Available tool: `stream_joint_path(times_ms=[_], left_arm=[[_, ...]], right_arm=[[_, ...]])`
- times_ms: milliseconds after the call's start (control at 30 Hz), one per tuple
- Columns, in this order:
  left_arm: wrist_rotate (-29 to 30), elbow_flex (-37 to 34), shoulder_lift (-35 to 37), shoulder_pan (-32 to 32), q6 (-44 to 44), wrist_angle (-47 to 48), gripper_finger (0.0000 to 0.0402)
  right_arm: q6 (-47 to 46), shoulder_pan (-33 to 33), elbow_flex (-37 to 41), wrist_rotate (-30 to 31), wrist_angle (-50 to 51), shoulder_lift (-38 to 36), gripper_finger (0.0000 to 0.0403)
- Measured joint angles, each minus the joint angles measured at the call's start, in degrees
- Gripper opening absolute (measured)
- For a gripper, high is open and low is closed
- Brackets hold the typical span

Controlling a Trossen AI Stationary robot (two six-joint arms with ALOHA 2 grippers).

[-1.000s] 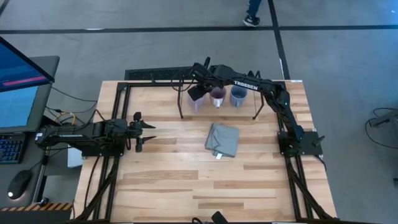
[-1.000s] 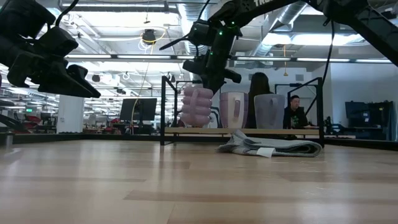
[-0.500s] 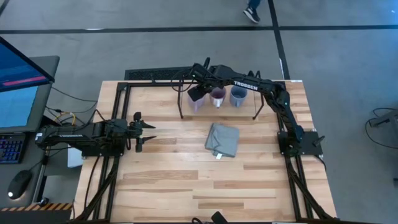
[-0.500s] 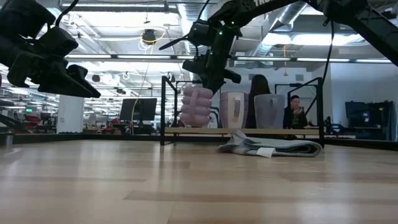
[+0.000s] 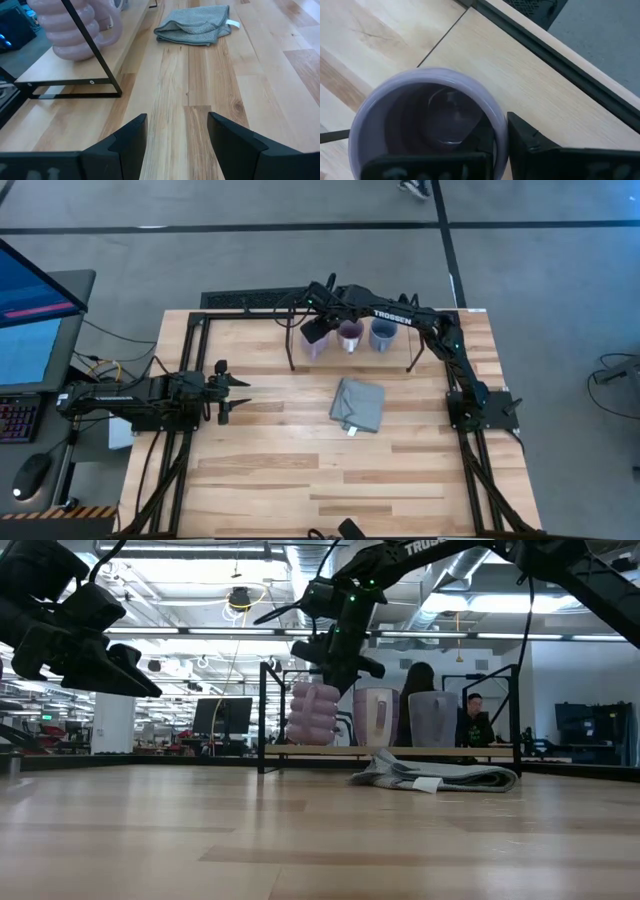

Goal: Stack small to large cups/mugs on shelf
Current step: Put the purple mug on the shelf

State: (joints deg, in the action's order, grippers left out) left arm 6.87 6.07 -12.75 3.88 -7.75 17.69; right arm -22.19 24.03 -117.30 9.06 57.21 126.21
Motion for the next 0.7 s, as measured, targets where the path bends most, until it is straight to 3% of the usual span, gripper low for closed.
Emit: stream_joint_path(times_ms=[333, 700], left_arm=[[0.01, 0.00, 0.00, 0.02, 0.00, -0.02, 0.0199], [0.01, 0.00, 0.00, 0.02, -0.61, -0.04, 0.0199]], right_arm=[[0.26, 0.11, 0.31, 0.26, 0.19, -0.11, 0.0071], [2.75, -0.07, 0.37, 0.15, -1.15, -0.02, 0.0076]])
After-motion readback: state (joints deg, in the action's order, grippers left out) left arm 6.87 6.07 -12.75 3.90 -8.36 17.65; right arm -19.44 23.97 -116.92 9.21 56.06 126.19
